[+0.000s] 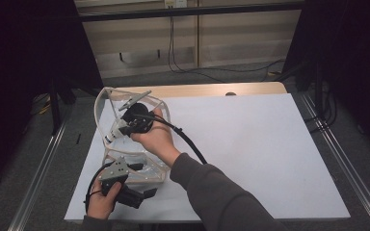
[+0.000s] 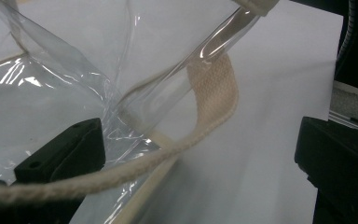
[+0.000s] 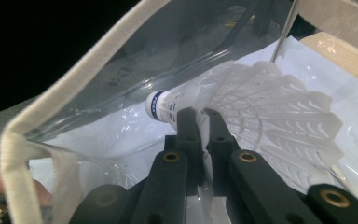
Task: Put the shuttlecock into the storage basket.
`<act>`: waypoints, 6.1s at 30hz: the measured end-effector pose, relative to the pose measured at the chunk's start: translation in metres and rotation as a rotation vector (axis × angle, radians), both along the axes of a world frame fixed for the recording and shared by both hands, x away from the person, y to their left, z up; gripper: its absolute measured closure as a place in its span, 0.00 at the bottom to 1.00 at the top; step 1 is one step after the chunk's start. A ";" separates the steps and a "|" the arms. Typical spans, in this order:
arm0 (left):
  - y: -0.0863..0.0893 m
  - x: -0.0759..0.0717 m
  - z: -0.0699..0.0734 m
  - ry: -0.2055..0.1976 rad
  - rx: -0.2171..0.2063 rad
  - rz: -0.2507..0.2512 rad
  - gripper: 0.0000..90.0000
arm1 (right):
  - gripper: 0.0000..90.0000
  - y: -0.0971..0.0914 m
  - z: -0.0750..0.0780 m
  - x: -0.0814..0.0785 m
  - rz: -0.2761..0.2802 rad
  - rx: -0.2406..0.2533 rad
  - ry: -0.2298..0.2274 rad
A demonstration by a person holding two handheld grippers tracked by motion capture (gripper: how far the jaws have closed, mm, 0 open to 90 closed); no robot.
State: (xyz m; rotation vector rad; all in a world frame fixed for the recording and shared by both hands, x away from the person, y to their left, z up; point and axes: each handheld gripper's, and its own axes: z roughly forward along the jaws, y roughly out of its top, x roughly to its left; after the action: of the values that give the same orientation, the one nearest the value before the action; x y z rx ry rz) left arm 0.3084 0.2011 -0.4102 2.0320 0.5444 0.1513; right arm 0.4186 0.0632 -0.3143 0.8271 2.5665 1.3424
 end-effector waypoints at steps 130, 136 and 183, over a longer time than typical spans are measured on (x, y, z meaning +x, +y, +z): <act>0.000 0.001 0.001 -0.007 -0.012 0.007 0.02 | 0.40 -0.009 -0.009 -0.003 -0.034 -0.107 0.033; 0.000 0.001 0.000 0.001 -0.004 0.003 0.02 | 0.35 -0.013 -0.002 -0.005 -0.036 -0.109 0.026; -0.001 -0.001 0.000 -0.002 -0.005 0.013 0.02 | 0.04 -0.092 0.027 -0.022 0.024 0.013 0.009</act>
State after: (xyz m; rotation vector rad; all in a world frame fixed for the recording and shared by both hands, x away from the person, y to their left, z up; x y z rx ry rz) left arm 0.3075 0.1998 -0.4104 2.0238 0.5567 0.1592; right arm 0.3969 -0.0284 -0.2872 0.8092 2.5855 1.3667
